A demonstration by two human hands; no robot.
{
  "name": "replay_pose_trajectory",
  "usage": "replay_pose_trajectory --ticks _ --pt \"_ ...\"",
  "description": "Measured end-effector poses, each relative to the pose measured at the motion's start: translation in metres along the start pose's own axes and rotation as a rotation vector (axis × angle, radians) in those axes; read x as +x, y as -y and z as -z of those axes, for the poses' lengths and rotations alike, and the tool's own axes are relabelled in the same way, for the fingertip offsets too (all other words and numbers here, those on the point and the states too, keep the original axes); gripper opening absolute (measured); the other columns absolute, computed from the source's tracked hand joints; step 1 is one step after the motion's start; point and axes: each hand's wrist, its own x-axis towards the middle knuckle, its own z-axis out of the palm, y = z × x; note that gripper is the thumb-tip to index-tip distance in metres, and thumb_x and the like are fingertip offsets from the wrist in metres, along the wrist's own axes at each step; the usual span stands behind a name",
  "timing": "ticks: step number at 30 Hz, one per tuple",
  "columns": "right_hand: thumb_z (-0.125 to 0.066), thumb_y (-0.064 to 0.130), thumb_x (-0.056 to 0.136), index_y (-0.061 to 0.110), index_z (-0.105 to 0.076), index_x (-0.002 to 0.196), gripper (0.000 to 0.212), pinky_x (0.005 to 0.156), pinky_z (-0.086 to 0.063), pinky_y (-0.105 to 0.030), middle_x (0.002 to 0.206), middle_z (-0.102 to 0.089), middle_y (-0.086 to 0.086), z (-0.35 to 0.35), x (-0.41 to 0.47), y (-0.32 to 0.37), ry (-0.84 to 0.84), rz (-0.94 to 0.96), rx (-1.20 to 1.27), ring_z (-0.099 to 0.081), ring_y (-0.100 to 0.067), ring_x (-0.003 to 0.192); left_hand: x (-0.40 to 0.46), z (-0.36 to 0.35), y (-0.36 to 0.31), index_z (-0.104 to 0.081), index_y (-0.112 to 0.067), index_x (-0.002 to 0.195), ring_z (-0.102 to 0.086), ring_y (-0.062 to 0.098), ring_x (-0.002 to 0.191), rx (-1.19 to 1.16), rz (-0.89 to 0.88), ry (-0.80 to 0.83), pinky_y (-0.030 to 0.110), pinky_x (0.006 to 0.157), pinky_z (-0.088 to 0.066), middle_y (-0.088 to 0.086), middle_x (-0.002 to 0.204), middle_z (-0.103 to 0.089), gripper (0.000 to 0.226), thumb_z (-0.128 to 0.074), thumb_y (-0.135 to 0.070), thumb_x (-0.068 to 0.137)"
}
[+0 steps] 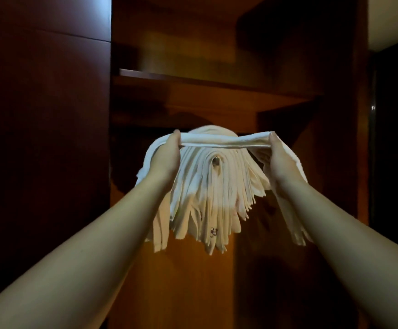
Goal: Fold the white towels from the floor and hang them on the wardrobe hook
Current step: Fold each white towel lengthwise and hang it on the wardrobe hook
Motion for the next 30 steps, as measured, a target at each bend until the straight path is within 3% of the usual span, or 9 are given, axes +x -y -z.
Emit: replay_pose_trajectory --ticks 3,7,9,11,15,20,22,26,30 --pt "-0.053 0.101 0.051 0.058 -0.074 0.084 0.058 0.091 -0.033 -0.029 0.099 -0.077 0.02 -0.006 0.041 0.003 -0.009 0.007 -0.004 -0.066 0.0 0.107 0.036 0.007 -0.006 -0.072 -0.026 0.11 -0.066 0.016 0.109 0.102 -0.078 0.003 0.037 0.098 -0.047 -0.012 0.101 -0.077 0.071 -0.033 -0.081 0.088" --pt "-0.055 0.09 0.061 0.051 -0.074 0.078 0.047 0.099 -0.034 -0.033 0.08 -0.074 0.028 -0.017 0.089 0.006 0.016 0.043 -0.057 -0.061 0.003 0.1 0.085 0.012 -0.004 -0.072 -0.032 0.104 -0.058 0.005 0.112 0.165 -0.14 0.06 0.028 0.099 -0.033 0.0 0.127 -0.07 0.072 -0.023 -0.083 0.09" --pt "-0.054 0.088 0.064 0.04 -0.074 0.108 0.069 0.106 -0.034 -0.034 0.102 -0.076 0.018 -0.022 0.111 0.006 0.13 0.022 -0.104 -0.061 -0.005 0.115 0.107 0.014 -0.003 -0.068 -0.029 0.123 -0.055 0.012 0.125 0.232 -0.148 0.065 0.028 0.106 -0.03 0.003 0.139 -0.062 0.078 -0.023 -0.083 0.089" --pt "-0.052 0.086 0.071 0.024 -0.05 0.147 0.098 0.12 -0.023 -0.046 0.142 -0.061 -0.001 -0.023 0.132 0.005 0.191 -0.019 -0.156 -0.044 -0.02 0.142 0.129 0.015 -0.001 -0.056 -0.022 0.141 -0.047 0.023 0.138 0.297 -0.145 0.022 0.038 0.119 -0.025 0.007 0.146 -0.056 0.094 -0.024 -0.088 0.083" --pt "-0.043 0.079 0.089 0.023 -0.031 0.159 0.09 0.122 -0.017 -0.048 0.16 -0.038 -0.008 -0.023 0.182 -0.004 0.263 -0.02 -0.24 -0.033 -0.024 0.149 0.167 0.011 0.003 -0.051 -0.017 0.147 -0.048 0.022 0.137 0.257 -0.157 0.037 0.043 0.122 -0.028 0.009 0.146 -0.055 0.111 -0.03 -0.091 0.067" --pt "-0.052 0.083 0.082 0.033 -0.065 0.133 0.072 0.12 -0.03 -0.045 0.146 -0.057 -0.002 -0.018 0.236 -0.019 0.401 0.191 -0.255 -0.05 -0.017 0.138 0.21 -0.004 0.017 -0.044 -0.018 0.151 -0.039 0.019 0.144 0.148 -0.159 0.015 0.041 0.123 -0.025 0.006 0.156 -0.044 0.108 -0.036 -0.09 0.07" --pt "-0.058 0.093 0.064 0.037 -0.062 0.136 0.091 0.123 -0.024 -0.049 0.153 -0.049 -0.004 -0.019 0.26 -0.023 0.434 0.164 -0.247 -0.043 -0.019 0.143 0.227 -0.006 0.02 -0.056 -0.022 0.14 -0.049 0.018 0.136 0.191 -0.194 -0.074 0.031 0.114 -0.037 0.002 0.142 -0.058 0.086 -0.039 -0.084 0.083" --pt "-0.033 0.068 0.1 0.036 -0.066 0.129 0.055 0.121 -0.024 -0.051 0.146 -0.055 -0.001 -0.027 0.289 -0.036 0.581 0.293 -0.288 -0.044 -0.023 0.141 0.253 0.001 0.029 -0.069 -0.021 0.117 -0.067 -0.003 0.089 0.302 -0.373 -0.295 0.003 0.068 -0.047 -0.008 0.097 -0.071 0.054 -0.042 -0.065 0.099" --pt "-0.042 0.073 0.094 0.032 -0.059 0.138 0.063 0.119 -0.034 -0.05 0.14 -0.061 -0.006 -0.024 0.3 -0.08 0.58 0.068 -0.263 -0.056 -0.023 0.131 0.257 0.01 0.055 -0.061 -0.014 0.131 -0.069 0.014 0.097 0.293 -0.14 -0.118 0.025 0.081 -0.053 0.004 0.108 -0.071 0.073 -0.031 -0.071 0.097"
